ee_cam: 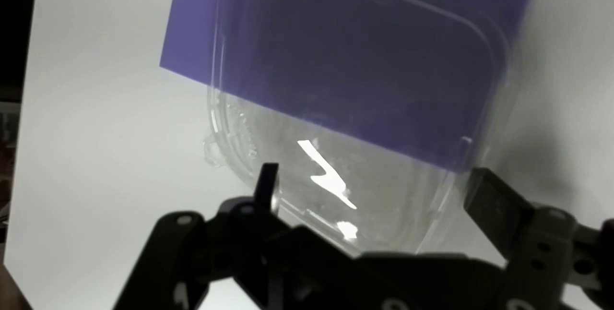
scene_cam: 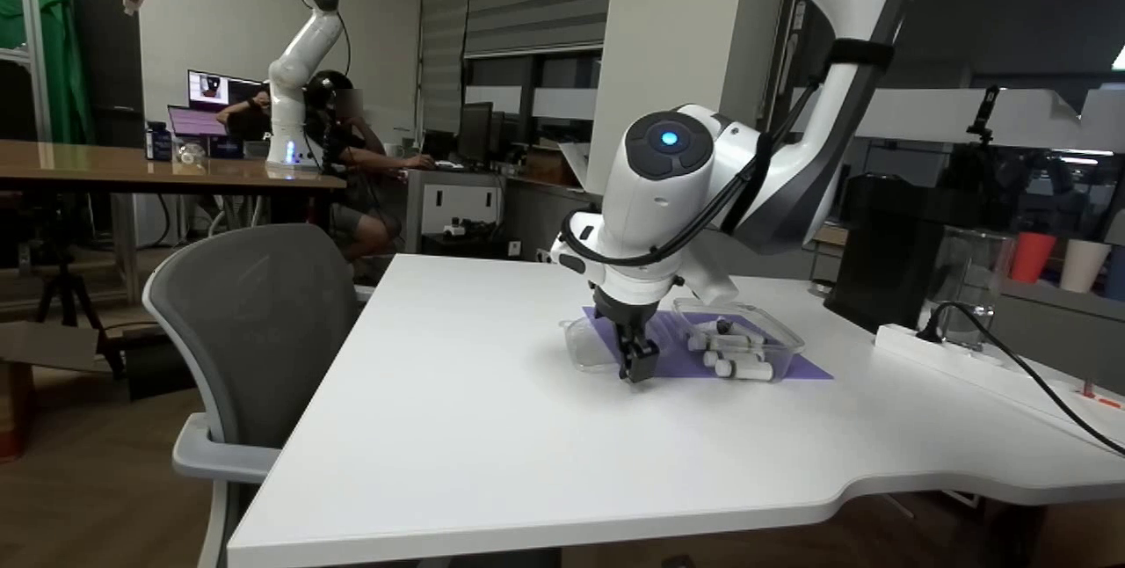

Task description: Close the plastic container.

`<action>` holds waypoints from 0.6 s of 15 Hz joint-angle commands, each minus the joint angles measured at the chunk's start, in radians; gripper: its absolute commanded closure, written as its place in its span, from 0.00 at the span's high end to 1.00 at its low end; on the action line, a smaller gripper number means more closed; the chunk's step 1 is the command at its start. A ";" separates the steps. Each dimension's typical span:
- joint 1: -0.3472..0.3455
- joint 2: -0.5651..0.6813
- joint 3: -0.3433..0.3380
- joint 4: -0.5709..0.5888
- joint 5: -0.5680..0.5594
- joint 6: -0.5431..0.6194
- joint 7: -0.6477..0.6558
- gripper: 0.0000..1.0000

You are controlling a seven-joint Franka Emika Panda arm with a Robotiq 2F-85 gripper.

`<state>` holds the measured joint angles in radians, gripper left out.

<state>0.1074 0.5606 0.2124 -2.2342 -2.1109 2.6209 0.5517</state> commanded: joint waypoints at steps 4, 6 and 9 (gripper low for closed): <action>-0.034 -0.003 0.092 -0.022 -0.284 -0.209 0.238 1.00; -0.031 -0.011 0.096 -0.033 -0.316 -0.272 0.253 1.00; -0.022 -0.029 0.093 -0.050 -0.353 -0.363 0.258 1.00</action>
<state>0.0842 0.5682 0.3022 -2.2445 -2.3983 2.3411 0.7496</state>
